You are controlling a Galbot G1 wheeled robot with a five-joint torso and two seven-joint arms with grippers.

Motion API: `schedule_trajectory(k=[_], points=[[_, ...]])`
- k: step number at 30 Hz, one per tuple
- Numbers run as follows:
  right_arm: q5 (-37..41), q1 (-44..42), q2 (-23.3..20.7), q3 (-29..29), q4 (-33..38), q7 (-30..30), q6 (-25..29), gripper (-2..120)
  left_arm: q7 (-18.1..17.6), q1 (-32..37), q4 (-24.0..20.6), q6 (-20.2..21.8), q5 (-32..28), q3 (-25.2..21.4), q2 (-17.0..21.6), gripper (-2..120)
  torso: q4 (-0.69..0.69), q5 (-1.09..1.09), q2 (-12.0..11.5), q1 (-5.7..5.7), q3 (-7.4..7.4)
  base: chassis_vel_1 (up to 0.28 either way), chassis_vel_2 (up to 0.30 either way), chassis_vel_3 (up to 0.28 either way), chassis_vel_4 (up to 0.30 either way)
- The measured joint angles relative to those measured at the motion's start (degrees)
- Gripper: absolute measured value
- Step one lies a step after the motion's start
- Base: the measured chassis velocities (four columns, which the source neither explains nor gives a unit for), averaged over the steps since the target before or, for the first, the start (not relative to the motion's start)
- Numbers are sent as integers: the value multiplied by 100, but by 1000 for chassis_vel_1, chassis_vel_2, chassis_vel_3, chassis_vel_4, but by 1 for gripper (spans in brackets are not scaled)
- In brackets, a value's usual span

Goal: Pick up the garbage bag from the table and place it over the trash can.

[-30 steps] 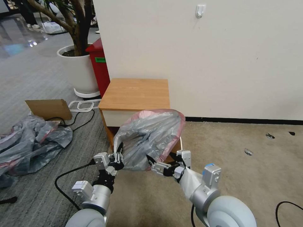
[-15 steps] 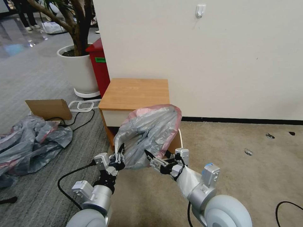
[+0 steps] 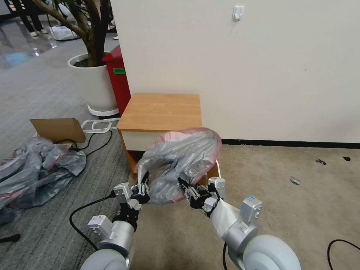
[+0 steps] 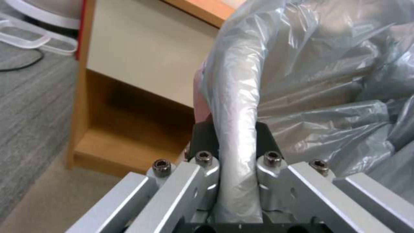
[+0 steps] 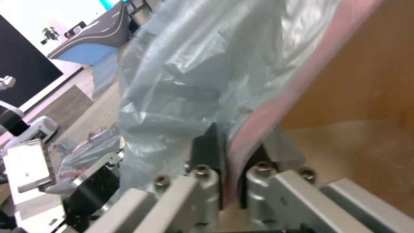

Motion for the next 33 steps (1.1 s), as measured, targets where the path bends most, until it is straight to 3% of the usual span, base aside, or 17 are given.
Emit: schedule_trajectory(k=[7,14,25,33], points=[[2,-129,-94,178,182,-7,-13,0,-231,-36,-3,113,-389,-106,-28,6,0,0,0,0,0,0,0,0,0],[136,-492,-237,612,348,-149,-14,0,-456,-131,-55,347,-1148,-454,-17,6,0,0,0,0,0,0,0,0,0],[197,-583,-199,946,353,-416,-71,0,-499,-147,-78,433,-1287,-532,-5,5,0,0,0,0,0,0,0,0,0],[147,-722,-213,1297,435,-925,-25,26,-612,-215,-69,490,-1316,-524,10,5,0,0,0,0,0,0,0,0,0]])
